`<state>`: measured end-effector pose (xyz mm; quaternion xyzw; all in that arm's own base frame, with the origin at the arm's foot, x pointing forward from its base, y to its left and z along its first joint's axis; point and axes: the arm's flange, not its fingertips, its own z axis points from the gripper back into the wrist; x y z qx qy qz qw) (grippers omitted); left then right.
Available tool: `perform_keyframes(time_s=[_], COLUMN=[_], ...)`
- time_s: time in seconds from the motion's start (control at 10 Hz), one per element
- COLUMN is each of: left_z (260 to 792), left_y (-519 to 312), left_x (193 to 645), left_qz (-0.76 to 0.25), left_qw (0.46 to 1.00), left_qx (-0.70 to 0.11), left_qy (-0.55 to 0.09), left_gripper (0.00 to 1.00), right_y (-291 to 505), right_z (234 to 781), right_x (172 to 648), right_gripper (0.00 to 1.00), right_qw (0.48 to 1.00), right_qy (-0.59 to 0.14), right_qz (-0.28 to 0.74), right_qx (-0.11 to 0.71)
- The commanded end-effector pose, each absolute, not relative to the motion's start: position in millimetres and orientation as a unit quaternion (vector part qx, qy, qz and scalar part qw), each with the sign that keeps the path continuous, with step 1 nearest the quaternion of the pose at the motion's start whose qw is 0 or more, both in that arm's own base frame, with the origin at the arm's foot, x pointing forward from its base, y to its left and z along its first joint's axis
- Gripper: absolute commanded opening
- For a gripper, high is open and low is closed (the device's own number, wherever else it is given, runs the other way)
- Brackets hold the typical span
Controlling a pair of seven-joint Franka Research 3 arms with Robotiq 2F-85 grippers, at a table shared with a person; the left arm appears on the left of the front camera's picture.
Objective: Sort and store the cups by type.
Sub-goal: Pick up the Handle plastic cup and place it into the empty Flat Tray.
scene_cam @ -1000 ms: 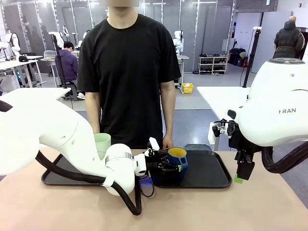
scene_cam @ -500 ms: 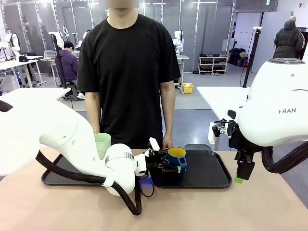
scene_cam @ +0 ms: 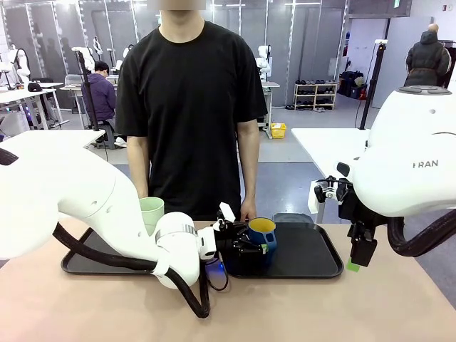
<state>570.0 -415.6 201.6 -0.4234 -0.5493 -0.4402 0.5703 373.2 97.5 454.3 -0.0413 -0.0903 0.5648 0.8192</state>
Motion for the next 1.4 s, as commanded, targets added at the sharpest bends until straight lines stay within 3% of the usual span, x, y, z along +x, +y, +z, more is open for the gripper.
perform_keyframes(time_s=[0.0, 1.3], left_z=[191.6, 194.6], left_y=[-409.3, -372.5], left_x=[552.6, 505.1], left_qz=[-0.442, -0.441], left_qw=[0.568, 0.561], left_qx=[-0.393, -0.381], left_qy=[-0.572, -0.588], left_gripper=[1.0, 1.0], right_y=[97.9, 97.9], right_z=[455.7, 455.7], right_x=[371.0, 371.0], right_gripper=[1.0, 1.0], right_qw=[0.825, 0.825], right_qy=[-0.086, -0.086], right_qz=[0.557, 0.557], right_qx=[-0.05, -0.05])
